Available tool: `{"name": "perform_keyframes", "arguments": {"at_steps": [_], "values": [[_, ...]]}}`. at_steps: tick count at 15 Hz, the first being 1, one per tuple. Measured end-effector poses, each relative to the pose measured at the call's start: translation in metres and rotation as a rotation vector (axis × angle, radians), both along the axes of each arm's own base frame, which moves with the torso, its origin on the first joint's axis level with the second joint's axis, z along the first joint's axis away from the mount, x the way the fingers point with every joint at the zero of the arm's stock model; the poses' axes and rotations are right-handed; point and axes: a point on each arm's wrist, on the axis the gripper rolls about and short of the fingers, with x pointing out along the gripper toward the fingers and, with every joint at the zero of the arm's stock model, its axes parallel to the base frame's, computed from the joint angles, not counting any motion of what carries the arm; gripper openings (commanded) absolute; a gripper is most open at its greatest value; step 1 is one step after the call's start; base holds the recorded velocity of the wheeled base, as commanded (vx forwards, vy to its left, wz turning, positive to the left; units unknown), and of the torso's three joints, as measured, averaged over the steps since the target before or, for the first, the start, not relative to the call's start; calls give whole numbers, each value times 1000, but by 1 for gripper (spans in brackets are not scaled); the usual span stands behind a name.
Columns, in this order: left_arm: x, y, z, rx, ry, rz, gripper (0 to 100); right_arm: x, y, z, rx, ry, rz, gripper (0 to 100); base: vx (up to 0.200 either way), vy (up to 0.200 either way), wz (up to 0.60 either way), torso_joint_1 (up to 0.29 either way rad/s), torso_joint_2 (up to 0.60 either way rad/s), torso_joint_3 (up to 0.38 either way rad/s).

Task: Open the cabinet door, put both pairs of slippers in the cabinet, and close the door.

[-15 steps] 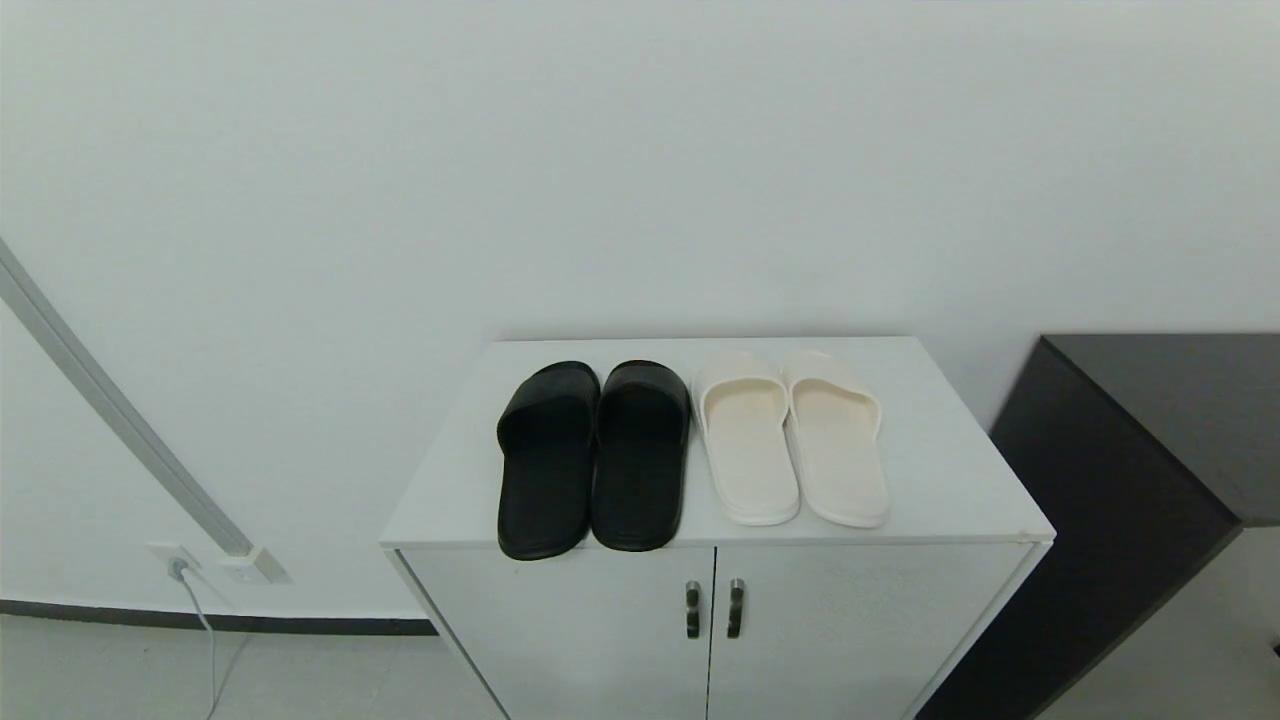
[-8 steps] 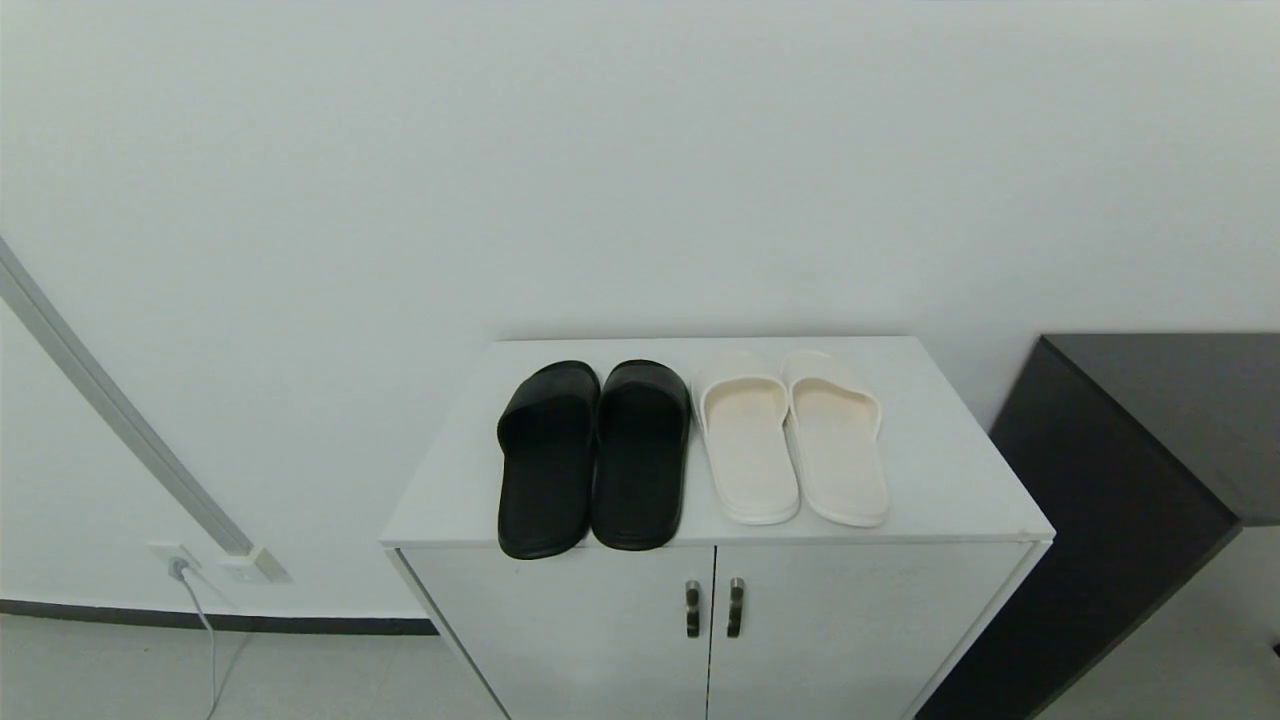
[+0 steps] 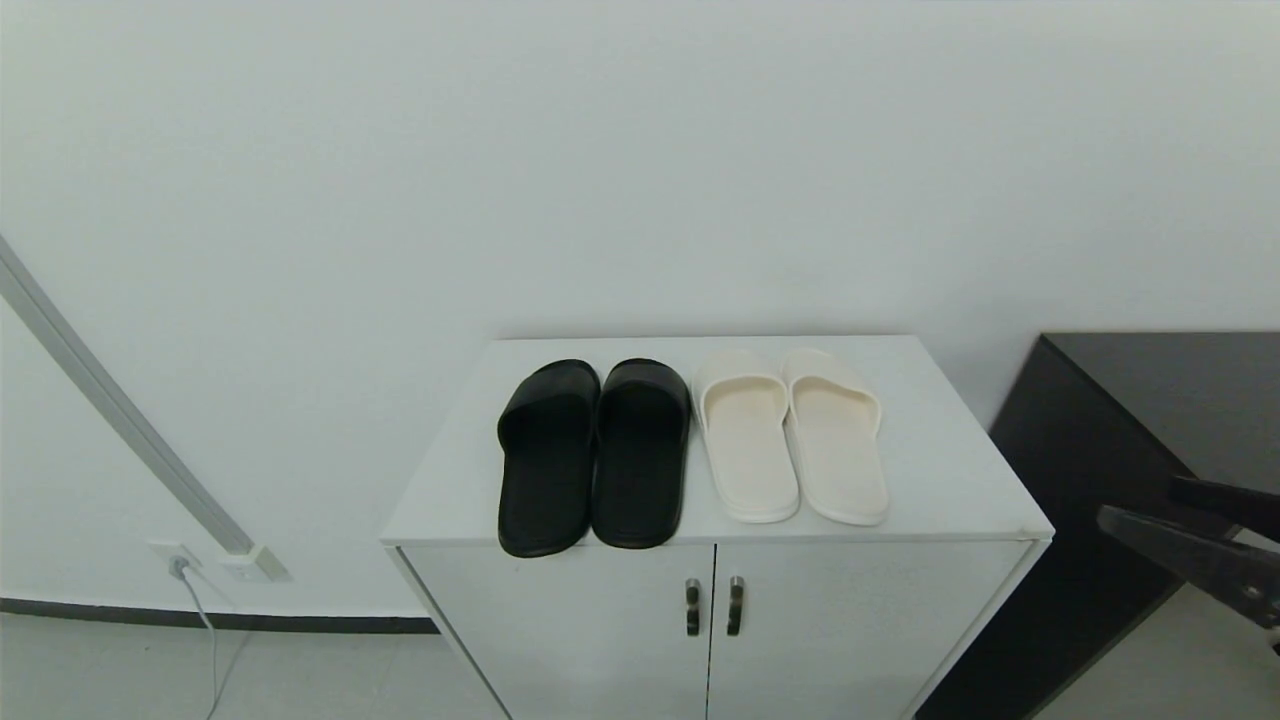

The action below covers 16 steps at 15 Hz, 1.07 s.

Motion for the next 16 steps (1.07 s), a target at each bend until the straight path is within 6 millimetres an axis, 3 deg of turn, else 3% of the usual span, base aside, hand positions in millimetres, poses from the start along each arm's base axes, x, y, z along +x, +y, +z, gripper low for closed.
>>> {"name": "perform_keyframes", "arguments": {"at_steps": [8,16], "values": [[0,0,0,3,0,0,0,57,93,14,-1,100,-76,100,0,0,0,0,0,0],[0,0,0,1,0,0,0,126,163,-18,-58,-19,-263,100,0,0,0,0,0,0]]}}
